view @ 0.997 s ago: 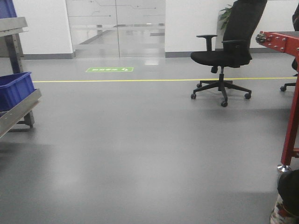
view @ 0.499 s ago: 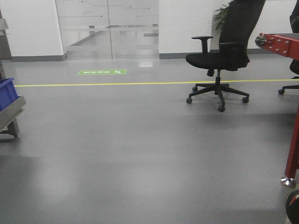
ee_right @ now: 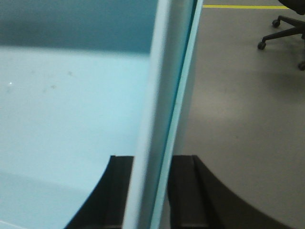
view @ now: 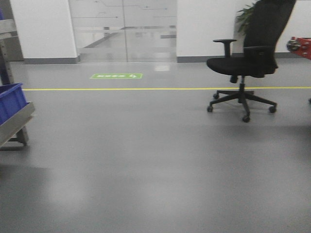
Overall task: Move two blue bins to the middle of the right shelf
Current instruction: 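Drive across the floor past the chair carrying the teal bin, then turn the base to face another roller shelf of blue bins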
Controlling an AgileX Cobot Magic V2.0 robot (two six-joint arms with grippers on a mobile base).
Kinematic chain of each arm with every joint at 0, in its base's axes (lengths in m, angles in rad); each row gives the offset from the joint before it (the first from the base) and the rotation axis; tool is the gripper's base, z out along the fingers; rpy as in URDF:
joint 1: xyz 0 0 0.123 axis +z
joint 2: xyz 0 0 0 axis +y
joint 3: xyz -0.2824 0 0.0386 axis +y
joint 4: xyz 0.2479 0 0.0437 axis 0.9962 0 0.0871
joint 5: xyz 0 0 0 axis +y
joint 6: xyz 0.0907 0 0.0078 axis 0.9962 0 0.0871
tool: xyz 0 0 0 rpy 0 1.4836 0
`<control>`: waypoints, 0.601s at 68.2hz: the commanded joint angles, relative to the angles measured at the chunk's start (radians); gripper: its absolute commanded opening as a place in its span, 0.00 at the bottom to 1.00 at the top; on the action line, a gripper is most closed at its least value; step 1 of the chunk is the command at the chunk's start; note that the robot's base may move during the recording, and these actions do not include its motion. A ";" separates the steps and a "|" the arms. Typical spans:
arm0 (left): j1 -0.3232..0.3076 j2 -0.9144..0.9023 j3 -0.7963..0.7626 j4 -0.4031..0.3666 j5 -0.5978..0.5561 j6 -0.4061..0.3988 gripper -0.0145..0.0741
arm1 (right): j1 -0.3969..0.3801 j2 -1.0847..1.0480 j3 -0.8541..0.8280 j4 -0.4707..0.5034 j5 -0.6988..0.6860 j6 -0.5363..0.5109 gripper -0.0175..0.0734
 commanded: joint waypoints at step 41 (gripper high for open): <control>-0.005 -0.023 -0.018 -0.018 -0.069 0.005 0.04 | -0.002 -0.020 -0.020 -0.008 -0.105 -0.009 0.02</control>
